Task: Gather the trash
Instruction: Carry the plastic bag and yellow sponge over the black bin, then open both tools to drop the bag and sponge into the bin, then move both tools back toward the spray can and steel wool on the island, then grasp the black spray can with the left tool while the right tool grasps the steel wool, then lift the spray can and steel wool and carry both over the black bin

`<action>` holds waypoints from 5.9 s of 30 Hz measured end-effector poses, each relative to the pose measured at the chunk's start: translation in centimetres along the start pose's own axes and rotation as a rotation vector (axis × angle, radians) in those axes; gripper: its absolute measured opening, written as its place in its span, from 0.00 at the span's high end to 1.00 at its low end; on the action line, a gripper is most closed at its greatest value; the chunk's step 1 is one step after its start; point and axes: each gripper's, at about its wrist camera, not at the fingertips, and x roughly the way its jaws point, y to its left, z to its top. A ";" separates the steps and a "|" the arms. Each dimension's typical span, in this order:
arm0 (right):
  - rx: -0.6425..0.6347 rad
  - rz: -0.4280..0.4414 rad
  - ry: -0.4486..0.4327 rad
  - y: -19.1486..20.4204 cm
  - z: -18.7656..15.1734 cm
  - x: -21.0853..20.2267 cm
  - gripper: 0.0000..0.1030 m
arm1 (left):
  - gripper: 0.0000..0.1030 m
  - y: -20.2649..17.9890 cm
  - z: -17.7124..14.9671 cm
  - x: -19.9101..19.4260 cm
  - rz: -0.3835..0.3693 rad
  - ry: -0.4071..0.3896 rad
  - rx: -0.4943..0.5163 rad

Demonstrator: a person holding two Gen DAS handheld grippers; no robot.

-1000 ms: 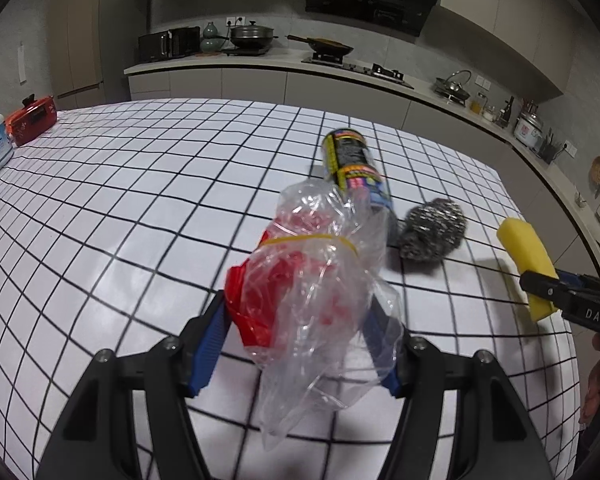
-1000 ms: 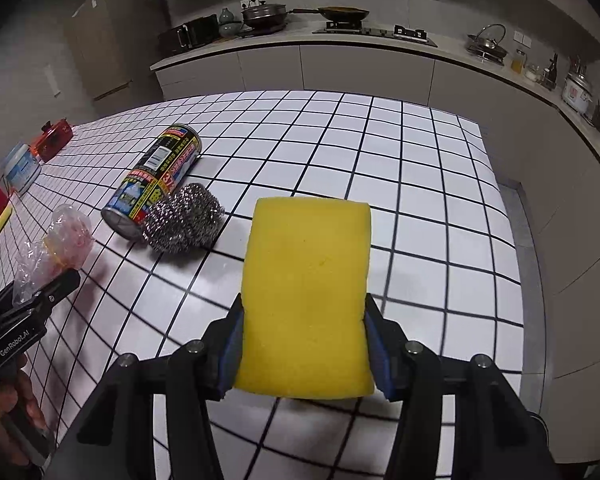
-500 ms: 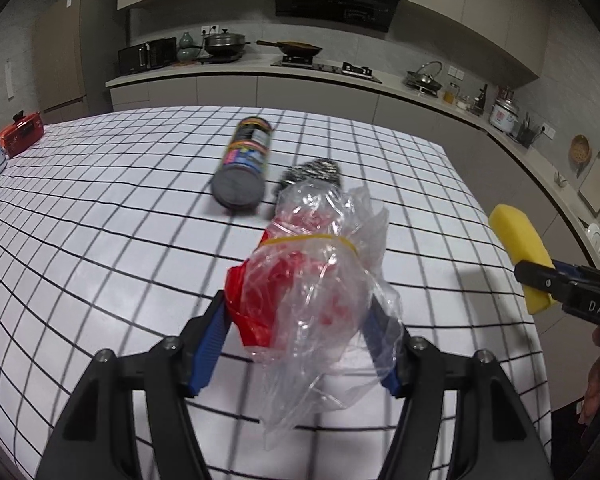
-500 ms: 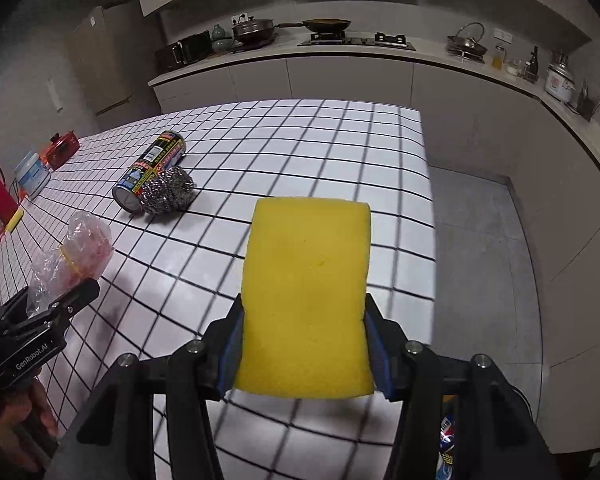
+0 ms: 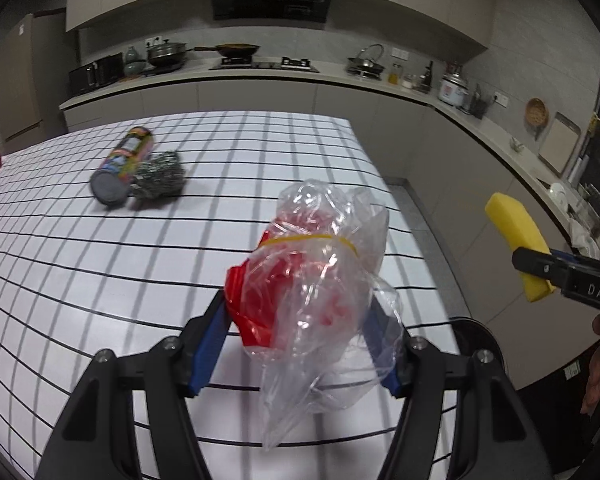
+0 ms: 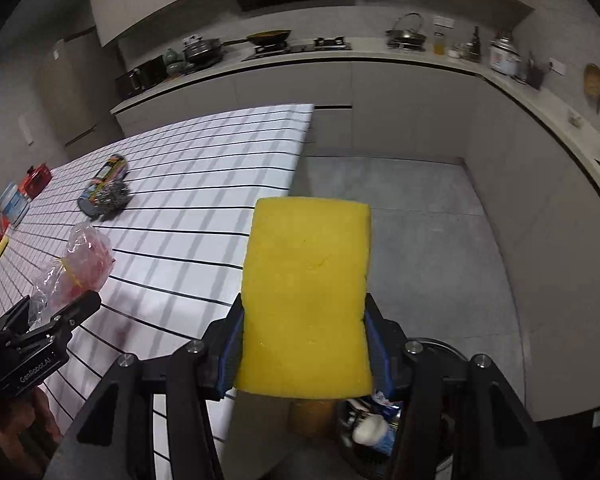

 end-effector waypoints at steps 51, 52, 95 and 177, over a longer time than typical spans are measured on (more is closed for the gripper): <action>-0.476 -0.054 0.275 -19.9 -17.3 11.7 0.09 | 0.07 -21.4 -11.2 9.9 -0.095 0.253 -0.123; -0.460 -0.047 0.270 -20.2 -17.1 11.5 0.09 | 0.06 -21.7 -11.0 9.7 -0.087 0.257 -0.106; -0.166 0.012 0.008 -3.5 0.1 1.3 0.09 | 0.06 -3.5 -1.8 -2.5 0.102 -0.003 -0.155; -0.179 0.121 0.010 23.7 15.6 22.6 0.01 | 0.48 23.7 9.6 10.7 0.050 0.105 -0.186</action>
